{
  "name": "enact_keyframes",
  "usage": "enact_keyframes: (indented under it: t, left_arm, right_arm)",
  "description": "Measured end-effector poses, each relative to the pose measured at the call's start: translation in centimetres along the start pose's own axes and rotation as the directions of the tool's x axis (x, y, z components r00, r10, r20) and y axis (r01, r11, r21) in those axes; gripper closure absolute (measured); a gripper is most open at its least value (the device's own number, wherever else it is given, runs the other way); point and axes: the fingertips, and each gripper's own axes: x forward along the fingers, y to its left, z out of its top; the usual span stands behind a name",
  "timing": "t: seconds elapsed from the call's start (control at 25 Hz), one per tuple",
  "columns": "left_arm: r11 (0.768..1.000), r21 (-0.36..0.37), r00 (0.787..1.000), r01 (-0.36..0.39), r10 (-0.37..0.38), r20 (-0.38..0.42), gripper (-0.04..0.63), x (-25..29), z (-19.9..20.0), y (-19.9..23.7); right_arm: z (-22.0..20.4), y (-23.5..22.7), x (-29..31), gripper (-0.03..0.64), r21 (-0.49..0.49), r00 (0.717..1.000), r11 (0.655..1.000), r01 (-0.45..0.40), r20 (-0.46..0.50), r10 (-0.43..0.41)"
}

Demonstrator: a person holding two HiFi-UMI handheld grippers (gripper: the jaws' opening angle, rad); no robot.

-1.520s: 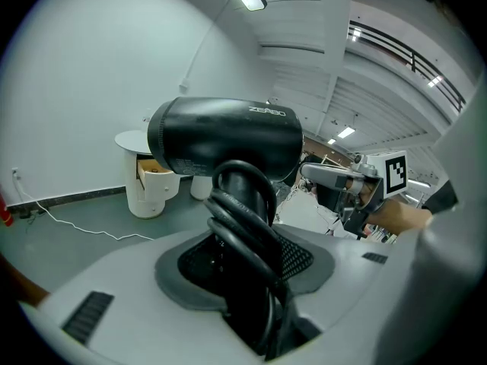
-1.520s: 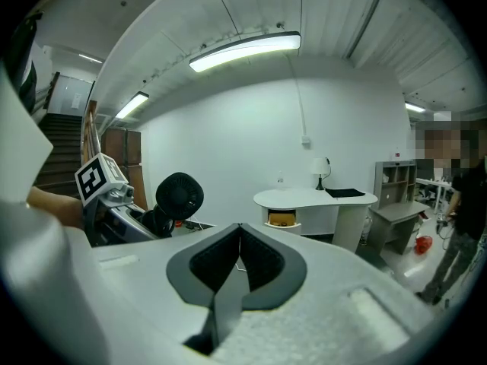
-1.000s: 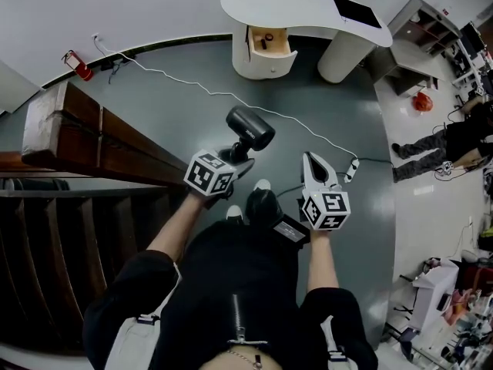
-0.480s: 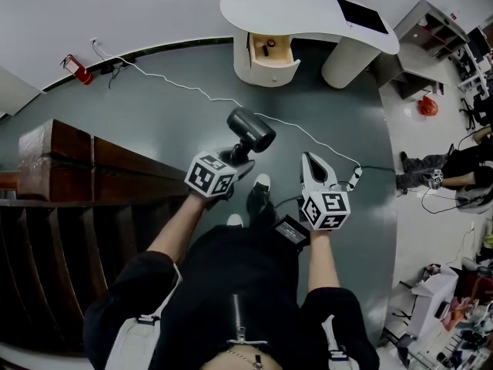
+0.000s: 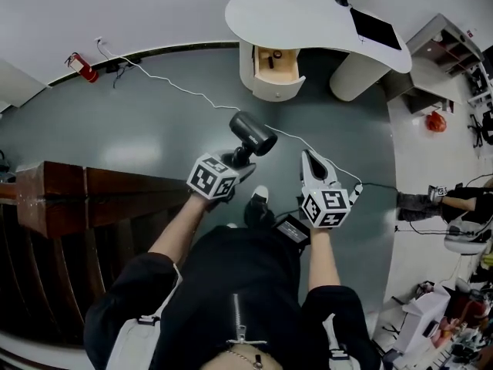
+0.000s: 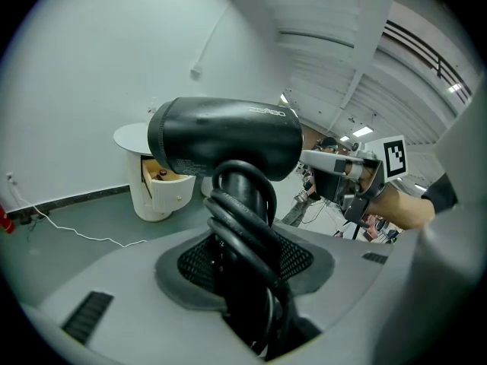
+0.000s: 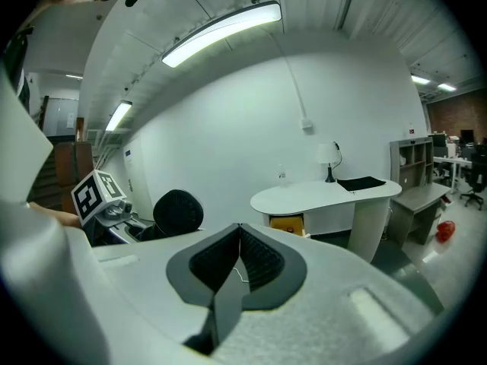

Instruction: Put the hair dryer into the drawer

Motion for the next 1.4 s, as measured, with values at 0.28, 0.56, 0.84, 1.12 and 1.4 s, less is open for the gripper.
enact_keyframes:
  t: [0.28,0.56,0.84,1.12,1.4]
  left_arm:
    - [0.999,-0.02,1.0,-0.027,0.027,0.006,0.411,2.8,3.7,1.6]
    - [0.996,-0.038,0.997,-0.077,0.077,0.001,0.411,5.0,6.7,3.1]
    - [0.992,-0.073,0.994,-0.105,0.107,0.021,0.411,6.5,8.4,4.3]
    - [0.989,-0.08,0.992,-0.123,0.125,0.022,0.411,7.2,9.4,4.6]
    - [0.99,-0.072,0.992,-0.124,0.125,0.014,0.411,8.0,10.1,5.6]
  right_arm:
    - [1.9,-4.0,3.1,0.614,-0.001,1.0,1.0,-0.028,-0.002,0.028]
    - [3.5,-6.8,6.6,0.614,0.001,0.996,0.996,-0.09,-0.008,0.09]
    - [4.4,-9.0,8.7,0.614,-0.009,0.992,0.992,-0.123,-0.016,0.123]
    - [4.7,-10.2,9.3,0.614,-0.007,0.991,0.991,-0.135,-0.019,0.135]
    - [5.0,-10.8,10.5,0.614,-0.002,0.991,0.991,-0.133,-0.016,0.133]
